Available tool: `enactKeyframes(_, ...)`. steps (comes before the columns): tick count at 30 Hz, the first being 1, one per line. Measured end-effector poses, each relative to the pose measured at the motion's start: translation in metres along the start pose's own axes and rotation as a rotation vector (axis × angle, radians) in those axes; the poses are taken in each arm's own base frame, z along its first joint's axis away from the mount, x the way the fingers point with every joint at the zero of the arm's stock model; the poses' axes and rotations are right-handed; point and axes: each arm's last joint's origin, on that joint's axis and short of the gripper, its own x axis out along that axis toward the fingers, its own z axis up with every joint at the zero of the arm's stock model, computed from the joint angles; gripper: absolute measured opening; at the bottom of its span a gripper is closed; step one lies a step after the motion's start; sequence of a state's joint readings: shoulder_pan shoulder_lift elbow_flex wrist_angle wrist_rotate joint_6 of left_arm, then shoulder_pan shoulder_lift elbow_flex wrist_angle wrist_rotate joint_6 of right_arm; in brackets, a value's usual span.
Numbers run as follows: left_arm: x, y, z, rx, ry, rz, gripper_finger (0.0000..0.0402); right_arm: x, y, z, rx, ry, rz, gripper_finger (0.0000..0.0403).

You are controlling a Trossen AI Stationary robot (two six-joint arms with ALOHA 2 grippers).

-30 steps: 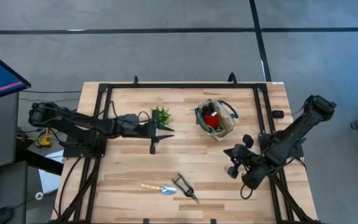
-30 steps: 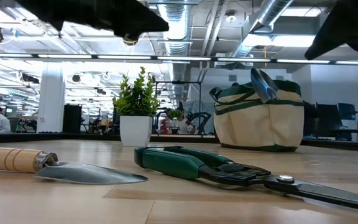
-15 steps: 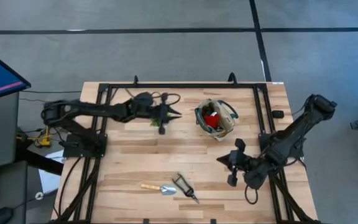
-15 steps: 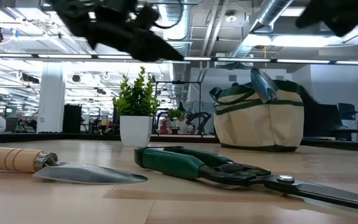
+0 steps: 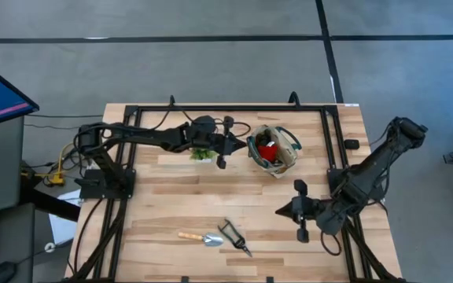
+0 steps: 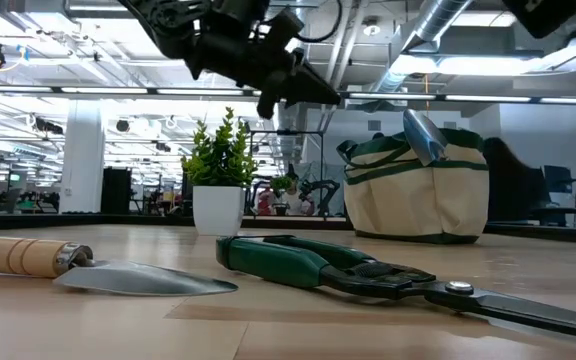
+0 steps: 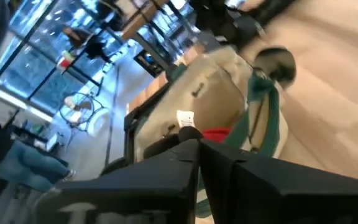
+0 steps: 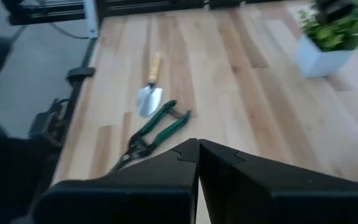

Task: Pick & Place Garden tools in Gardening bag
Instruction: Move the white gardening bag to the center of the table

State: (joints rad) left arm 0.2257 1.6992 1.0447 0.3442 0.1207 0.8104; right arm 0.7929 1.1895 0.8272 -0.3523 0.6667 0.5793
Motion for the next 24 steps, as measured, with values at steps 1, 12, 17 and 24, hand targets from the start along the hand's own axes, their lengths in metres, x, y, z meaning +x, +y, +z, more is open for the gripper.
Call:
enactKeyframes(1,0.0,0.0,-0.002,0.02,0.02,-0.018,0.0005,-0.001,0.001,-0.001,0.006,0.004,0.01,0.0)
enactKeyframes(12,0.002,0.036,0.005,0.012,0.093,-0.163,0.0003,-0.003,0.004,-0.004,0.002,0.014,0.023,0.0)
enactKeyframes(17,-0.001,0.047,0.02,0.067,0.044,-0.222,0.0003,-0.003,0.004,-0.004,-0.024,0.014,0.022,0.0)
enactKeyframes(24,0.009,0.044,0.01,0.064,0.039,-0.271,0.0003,-0.003,0.004,-0.004,-0.036,0.018,0.025,0.0)
